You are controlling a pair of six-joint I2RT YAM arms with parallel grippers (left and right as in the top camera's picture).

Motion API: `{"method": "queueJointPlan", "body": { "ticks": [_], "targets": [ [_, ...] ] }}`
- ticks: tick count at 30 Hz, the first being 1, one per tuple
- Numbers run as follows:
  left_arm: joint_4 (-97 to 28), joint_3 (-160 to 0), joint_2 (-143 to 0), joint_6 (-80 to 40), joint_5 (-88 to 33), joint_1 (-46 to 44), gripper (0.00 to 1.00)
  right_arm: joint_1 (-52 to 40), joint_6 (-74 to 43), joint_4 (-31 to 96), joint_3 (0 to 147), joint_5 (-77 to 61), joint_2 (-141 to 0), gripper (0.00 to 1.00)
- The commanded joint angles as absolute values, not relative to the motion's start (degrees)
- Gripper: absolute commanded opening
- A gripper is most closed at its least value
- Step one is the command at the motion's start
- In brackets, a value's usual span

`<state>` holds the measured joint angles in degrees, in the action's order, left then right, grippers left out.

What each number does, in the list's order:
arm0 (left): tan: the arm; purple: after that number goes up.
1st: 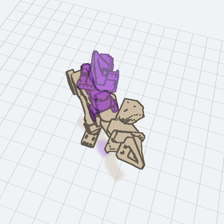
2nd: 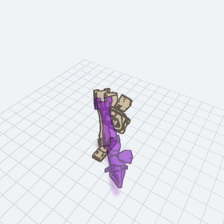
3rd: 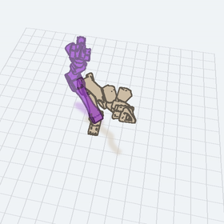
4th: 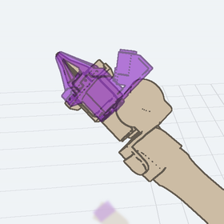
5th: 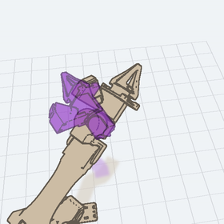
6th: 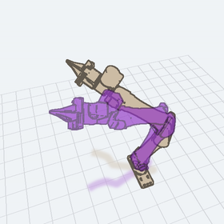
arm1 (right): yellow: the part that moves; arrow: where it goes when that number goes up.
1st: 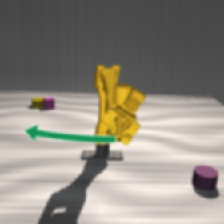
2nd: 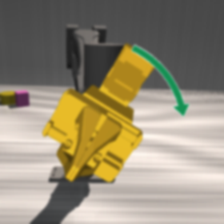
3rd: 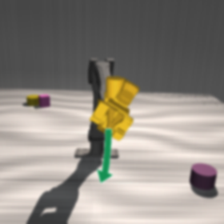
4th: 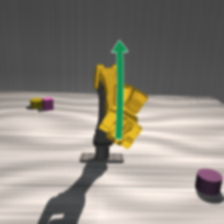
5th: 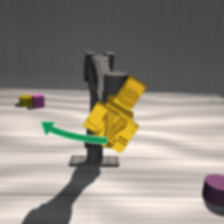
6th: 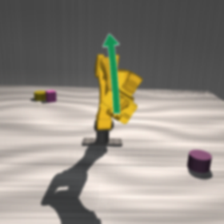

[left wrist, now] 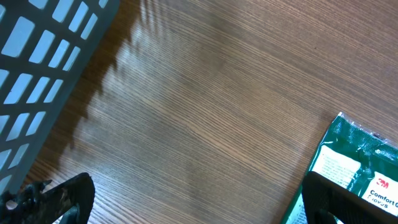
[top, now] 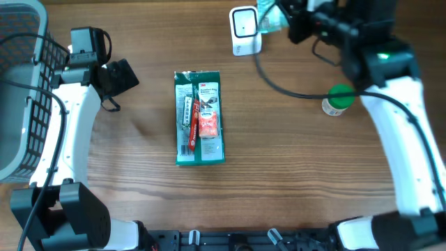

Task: Scan the item barcode
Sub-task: 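Hold the wipe pack in front of the scanner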

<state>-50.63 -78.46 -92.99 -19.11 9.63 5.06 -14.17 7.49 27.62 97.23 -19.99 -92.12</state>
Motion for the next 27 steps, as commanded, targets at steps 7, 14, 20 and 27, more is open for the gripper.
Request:
{"method": "queueJointPlan", "body": {
  "ticks": [7,14,20,27],
  "targets": [
    [-50.63,-79.09,-92.58,-18.22,10.15,5.43,1.00,-24.91,32.95,7.77,97.60,14.52,-112.40,0.04],
    [-50.63,-79.09,-92.58,-18.22,10.13,5.43,1.00,-25.17,40.71,-6.72,97.60,20.80,-123.00,0.04],
    [-50.63,-79.09,-92.58,-18.22,10.15,5.43,1.00,-25.17,51.09,-14.74,97.60,21.87,-127.94,0.04],
    [-50.63,-79.09,-92.58,-18.22,10.15,5.43,1.00,-25.34,55.55,-19.73,97.60,27.24,-132.40,0.04]
  ]
}}
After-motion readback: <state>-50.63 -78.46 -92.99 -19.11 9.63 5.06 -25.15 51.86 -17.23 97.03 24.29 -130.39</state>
